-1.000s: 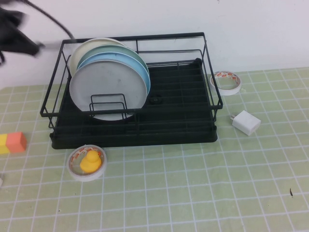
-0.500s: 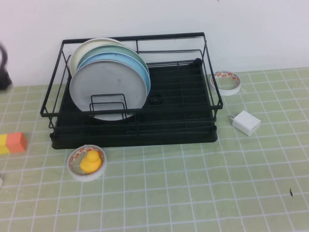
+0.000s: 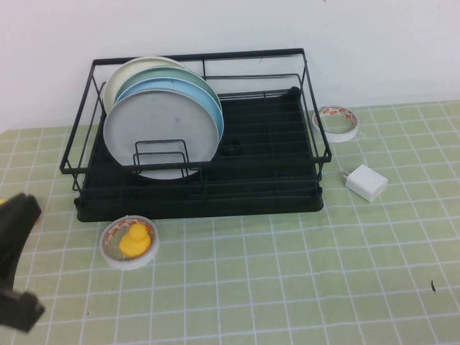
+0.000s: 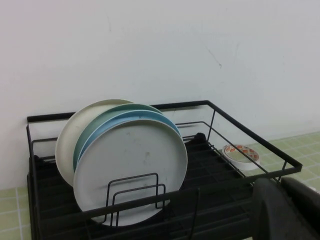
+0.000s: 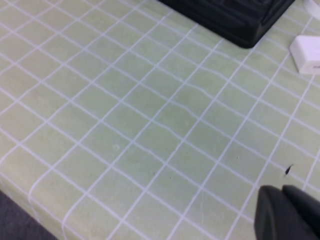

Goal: Place plate on rack

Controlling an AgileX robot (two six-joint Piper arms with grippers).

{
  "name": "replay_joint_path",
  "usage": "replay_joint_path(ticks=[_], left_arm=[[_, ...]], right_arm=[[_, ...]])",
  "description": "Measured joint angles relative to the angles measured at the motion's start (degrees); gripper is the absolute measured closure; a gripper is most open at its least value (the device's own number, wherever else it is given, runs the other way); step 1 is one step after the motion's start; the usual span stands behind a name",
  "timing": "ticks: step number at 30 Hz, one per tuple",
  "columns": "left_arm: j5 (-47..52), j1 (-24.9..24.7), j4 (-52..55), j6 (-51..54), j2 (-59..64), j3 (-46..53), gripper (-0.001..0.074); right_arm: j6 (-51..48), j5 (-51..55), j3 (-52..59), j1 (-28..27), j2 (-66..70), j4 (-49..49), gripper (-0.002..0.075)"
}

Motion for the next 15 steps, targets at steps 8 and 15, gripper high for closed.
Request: replay_joint_path(ticks=[8, 15], left_arm=[[0.2, 0.0, 0.1, -0.1, -5.4, 4.0, 0.0735], [0.5, 0.0, 0.1, -0.1, -5.5, 5.7, 0.0735]], right_arm=[[0.0, 1.4, 0.0, 0.0, 0.0, 0.1, 0.0726], [0.0, 1.5, 0.0, 0.0, 0.0, 0.1, 0.0726]])
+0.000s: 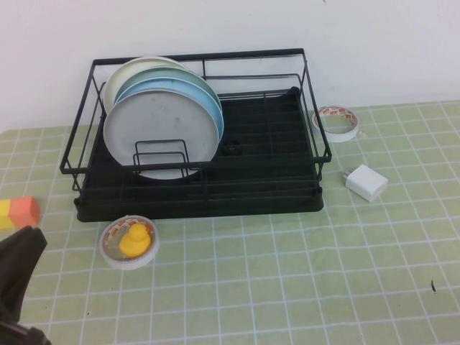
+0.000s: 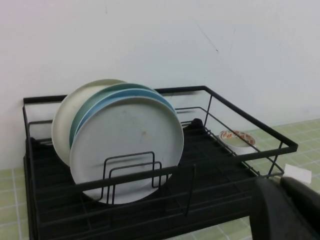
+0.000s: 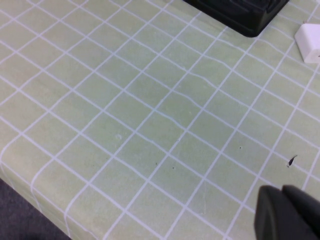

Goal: Place plate on rack

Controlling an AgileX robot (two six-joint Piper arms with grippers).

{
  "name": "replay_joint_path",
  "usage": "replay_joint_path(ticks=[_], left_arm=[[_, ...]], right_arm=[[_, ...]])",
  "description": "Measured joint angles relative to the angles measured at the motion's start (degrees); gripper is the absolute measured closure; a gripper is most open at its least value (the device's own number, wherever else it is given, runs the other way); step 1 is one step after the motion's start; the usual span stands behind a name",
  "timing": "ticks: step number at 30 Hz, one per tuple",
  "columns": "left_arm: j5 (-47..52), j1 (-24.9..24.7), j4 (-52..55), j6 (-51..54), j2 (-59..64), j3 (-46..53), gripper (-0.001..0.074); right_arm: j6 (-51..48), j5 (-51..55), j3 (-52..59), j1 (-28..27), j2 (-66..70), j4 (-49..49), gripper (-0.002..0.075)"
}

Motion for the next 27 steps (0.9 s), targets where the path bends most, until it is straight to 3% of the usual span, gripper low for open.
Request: replay_joint_path(ticks=[7, 17, 27], left_arm=[[-1.1, 0.0, 0.1, 0.0, -6.4, 2.3, 0.0735], [-14.3, -2.5, -0.2, 1.0, -23.8, 9.9, 0.0735], [-18.7, -2.9, -0.9, 1.7, -25.7, 13.6, 0.0735]], right_arm=[[0.0, 0.0, 0.0, 0.0, 0.0, 0.1, 0.0726], [0.0, 0.0, 0.0, 0.0, 0.0, 0.1, 0.0726], [0.0, 0.0, 0.1, 0.0, 0.0, 0.1, 0.0726]])
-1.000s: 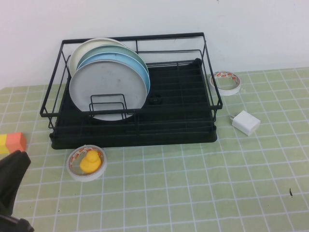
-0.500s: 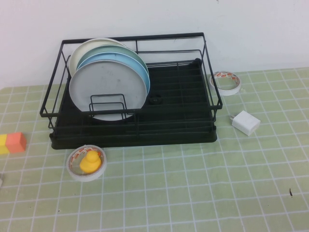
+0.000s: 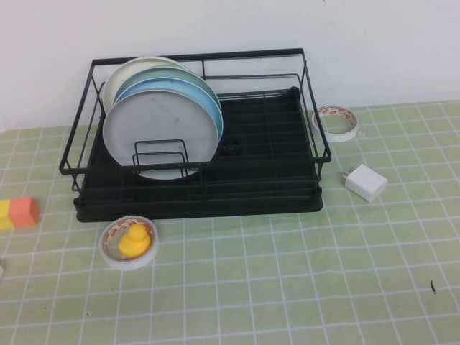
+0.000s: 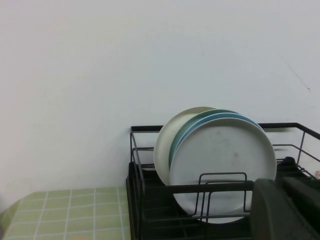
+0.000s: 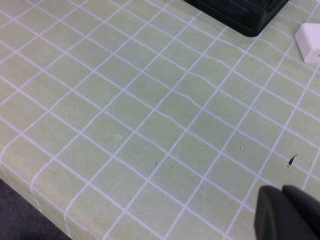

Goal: Place plate on rack

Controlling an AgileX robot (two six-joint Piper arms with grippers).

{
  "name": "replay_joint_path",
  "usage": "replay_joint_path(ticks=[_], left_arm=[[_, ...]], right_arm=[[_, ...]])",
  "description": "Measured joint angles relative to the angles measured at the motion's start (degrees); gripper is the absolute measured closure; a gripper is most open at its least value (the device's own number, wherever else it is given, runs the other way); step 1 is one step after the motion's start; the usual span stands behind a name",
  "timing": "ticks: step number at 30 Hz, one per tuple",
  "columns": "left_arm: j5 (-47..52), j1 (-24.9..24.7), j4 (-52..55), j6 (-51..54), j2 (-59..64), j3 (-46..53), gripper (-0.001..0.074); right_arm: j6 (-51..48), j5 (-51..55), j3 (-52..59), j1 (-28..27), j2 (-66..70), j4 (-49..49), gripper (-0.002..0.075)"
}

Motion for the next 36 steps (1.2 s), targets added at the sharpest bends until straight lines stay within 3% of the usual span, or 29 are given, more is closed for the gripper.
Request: replay_joint_path(ticks=[12, 16, 21, 24, 27, 36], left_arm=[[-2.3, 0.0, 0.6, -1.8, -0.1, 1.9, 0.0735], [-1.7, 0.0, 21.0, -23.5, -0.2, 3.2, 0.0735], [3.9, 0.0, 68.0, -73.4, -0.2, 4.1, 0.0735], [9.9, 0.0, 85.3, -95.5, -0.2, 4.1, 0.0735], [16.3, 0.0, 91.7, -102.4, -0.2, 4.0, 0.0735], [16.6, 0.0, 92.6, -100.6, -0.2, 3.9, 0.0736]], right_arm=[[0.0, 0.0, 0.0, 0.0, 0.0, 0.0, 0.0726], [0.0, 0.0, 0.0, 0.0, 0.0, 0.0, 0.0726], [0.0, 0.0, 0.0, 0.0, 0.0, 0.0, 0.0726], [0.0, 0.0, 0.0, 0.0, 0.0, 0.0, 0.0726], [0.0, 0.0, 0.0, 0.0, 0.0, 0.0, 0.0726], [0.0, 0.0, 0.0, 0.0, 0.0, 0.0, 0.0726]])
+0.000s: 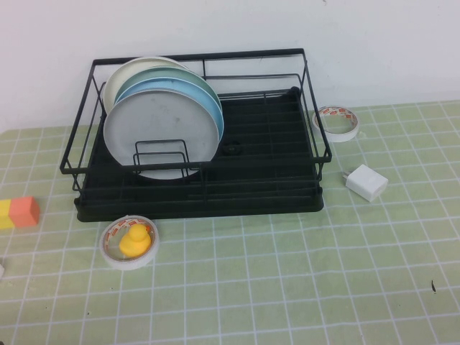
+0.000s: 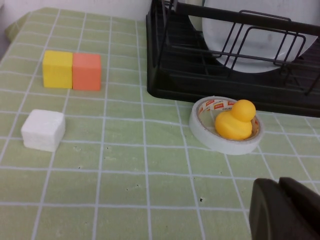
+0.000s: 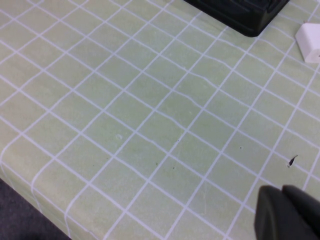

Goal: Place plate on rack

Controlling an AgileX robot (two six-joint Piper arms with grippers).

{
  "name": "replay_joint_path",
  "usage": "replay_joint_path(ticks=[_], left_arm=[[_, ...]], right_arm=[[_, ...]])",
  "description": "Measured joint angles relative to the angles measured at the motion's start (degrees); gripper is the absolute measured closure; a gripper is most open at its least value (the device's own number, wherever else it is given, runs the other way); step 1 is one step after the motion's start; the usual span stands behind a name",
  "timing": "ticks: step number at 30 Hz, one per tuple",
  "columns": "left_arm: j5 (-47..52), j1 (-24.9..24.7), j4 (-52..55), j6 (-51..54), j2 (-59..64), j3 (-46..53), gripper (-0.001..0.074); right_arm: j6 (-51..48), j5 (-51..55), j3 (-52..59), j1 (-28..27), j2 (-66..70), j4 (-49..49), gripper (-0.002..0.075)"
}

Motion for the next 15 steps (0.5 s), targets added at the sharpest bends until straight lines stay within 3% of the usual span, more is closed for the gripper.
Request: replay_joint_path(ticks=[15], left_arm=[[0.2, 1.1, -1.3, 0.1, -0.1, 0.0, 0.0736]], right_arm=[[0.0, 0.0, 0.0, 0.0, 0.0, 0.0, 0.0727]])
